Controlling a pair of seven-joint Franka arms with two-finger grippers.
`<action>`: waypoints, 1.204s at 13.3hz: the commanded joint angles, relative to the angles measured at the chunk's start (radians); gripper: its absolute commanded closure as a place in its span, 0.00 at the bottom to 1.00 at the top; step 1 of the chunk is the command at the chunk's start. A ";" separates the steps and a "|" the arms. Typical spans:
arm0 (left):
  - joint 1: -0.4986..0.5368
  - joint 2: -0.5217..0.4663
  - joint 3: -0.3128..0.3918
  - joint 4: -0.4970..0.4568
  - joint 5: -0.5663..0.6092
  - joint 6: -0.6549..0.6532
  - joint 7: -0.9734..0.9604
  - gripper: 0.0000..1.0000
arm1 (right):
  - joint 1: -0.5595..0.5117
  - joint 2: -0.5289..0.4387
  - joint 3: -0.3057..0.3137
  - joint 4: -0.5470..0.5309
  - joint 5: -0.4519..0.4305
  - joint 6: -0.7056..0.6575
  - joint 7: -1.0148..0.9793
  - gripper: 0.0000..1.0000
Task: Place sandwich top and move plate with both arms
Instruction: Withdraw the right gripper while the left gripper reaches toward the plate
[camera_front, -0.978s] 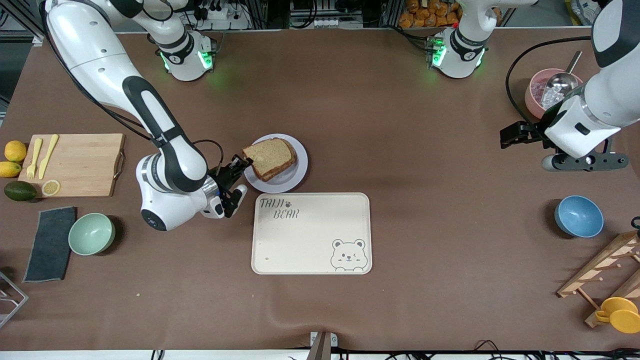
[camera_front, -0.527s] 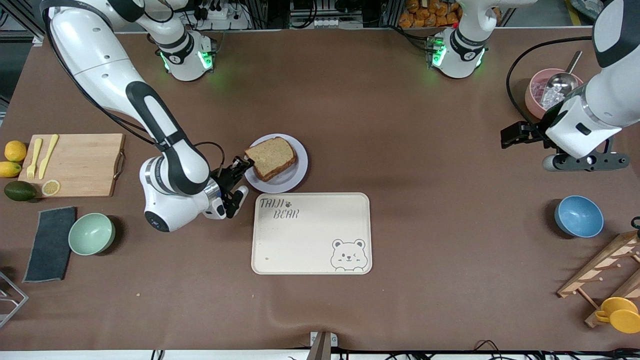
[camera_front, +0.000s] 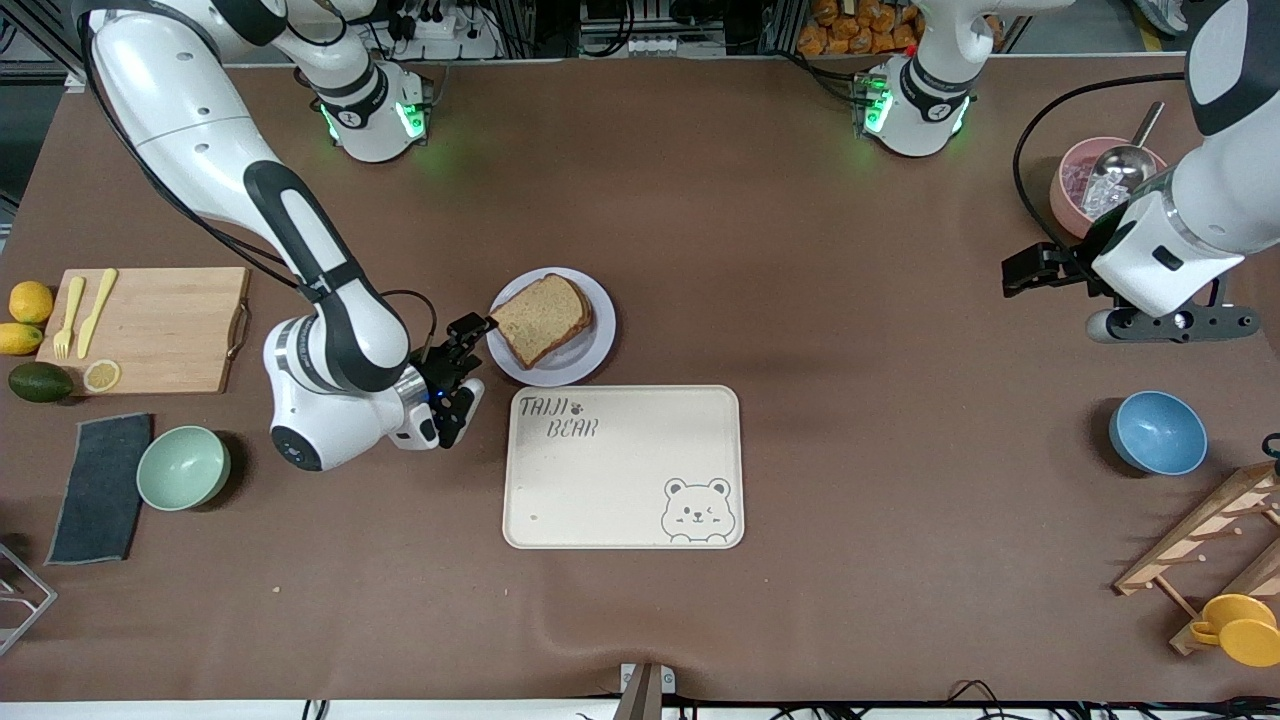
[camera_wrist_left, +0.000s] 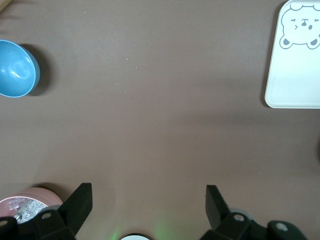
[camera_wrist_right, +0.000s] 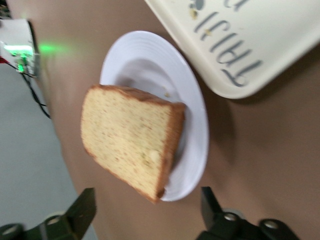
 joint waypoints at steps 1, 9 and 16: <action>0.000 -0.002 -0.005 0.003 -0.029 -0.010 -0.004 0.00 | -0.041 -0.066 0.005 0.000 -0.076 -0.004 -0.004 0.00; -0.007 0.035 -0.082 -0.097 -0.173 0.107 0.016 0.00 | -0.137 -0.253 -0.002 -0.096 -0.237 0.054 0.200 0.00; 0.006 0.064 -0.159 -0.354 -0.356 0.451 0.145 0.00 | -0.191 -0.595 -0.009 -0.345 -0.323 0.033 0.686 0.00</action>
